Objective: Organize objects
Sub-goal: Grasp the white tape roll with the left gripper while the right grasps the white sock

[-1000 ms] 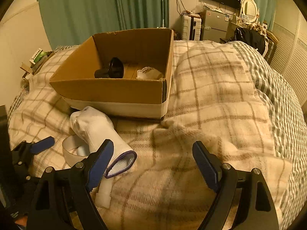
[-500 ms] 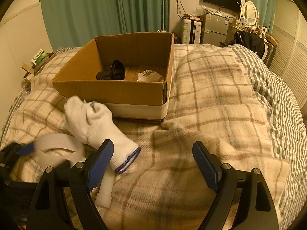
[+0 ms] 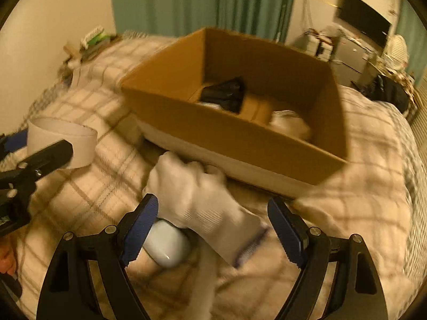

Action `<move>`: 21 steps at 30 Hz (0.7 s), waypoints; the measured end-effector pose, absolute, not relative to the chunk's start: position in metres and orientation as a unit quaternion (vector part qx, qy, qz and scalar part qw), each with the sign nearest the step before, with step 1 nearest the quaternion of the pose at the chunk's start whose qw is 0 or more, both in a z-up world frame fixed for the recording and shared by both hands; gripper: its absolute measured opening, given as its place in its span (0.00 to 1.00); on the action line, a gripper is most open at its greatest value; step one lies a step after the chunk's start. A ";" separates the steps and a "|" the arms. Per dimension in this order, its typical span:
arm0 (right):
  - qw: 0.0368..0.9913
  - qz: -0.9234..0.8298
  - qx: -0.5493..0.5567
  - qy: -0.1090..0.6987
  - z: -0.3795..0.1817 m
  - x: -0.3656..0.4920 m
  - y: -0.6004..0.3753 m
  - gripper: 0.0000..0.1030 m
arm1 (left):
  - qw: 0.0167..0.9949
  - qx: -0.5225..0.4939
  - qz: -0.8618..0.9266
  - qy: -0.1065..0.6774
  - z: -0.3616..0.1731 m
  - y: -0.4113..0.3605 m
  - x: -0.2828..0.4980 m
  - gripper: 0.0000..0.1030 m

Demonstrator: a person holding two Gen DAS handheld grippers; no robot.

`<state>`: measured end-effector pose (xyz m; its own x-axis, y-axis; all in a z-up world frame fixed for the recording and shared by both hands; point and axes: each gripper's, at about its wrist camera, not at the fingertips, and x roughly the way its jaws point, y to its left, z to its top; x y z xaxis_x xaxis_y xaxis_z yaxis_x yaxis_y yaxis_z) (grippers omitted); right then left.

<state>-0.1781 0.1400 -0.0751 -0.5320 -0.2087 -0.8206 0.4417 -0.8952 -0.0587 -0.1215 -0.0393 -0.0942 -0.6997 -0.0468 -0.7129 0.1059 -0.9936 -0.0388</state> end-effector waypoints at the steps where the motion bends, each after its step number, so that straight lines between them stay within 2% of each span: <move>1: 0.191 -0.858 0.455 0.143 -0.083 -0.183 0.131 0.82 | 0.041 0.388 -0.920 0.043 -0.097 -0.039 -0.125 0.78; 8: 0.194 -0.829 0.508 0.133 -0.119 -0.202 0.123 0.81 | 0.036 0.398 -0.915 0.060 -0.105 -0.045 -0.127 0.78; 11: 0.191 -0.831 0.506 0.129 -0.118 -0.197 0.127 0.71 | 0.033 0.398 -0.915 0.061 -0.105 -0.043 -0.127 0.78; 13: 0.183 -0.838 0.497 0.132 -0.114 -0.190 0.129 0.55 | 0.033 0.397 -0.915 0.064 -0.104 -0.044 -0.126 0.78; 16: 0.174 -0.853 0.473 0.134 -0.103 -0.173 0.133 0.43 | 0.037 0.393 -0.916 0.067 -0.099 -0.043 -0.119 0.78; 21: 0.169 -0.877 0.433 0.121 -0.075 -0.142 0.148 0.38 | 0.041 0.382 -0.921 0.059 -0.086 -0.039 -0.105 0.78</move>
<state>-0.1421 0.1476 -0.0745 -0.5680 -0.1909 -0.8006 0.4007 -0.9138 -0.0664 -0.1047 -0.0390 -0.0860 -0.7044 -0.0311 -0.7092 0.1213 -0.9896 -0.0771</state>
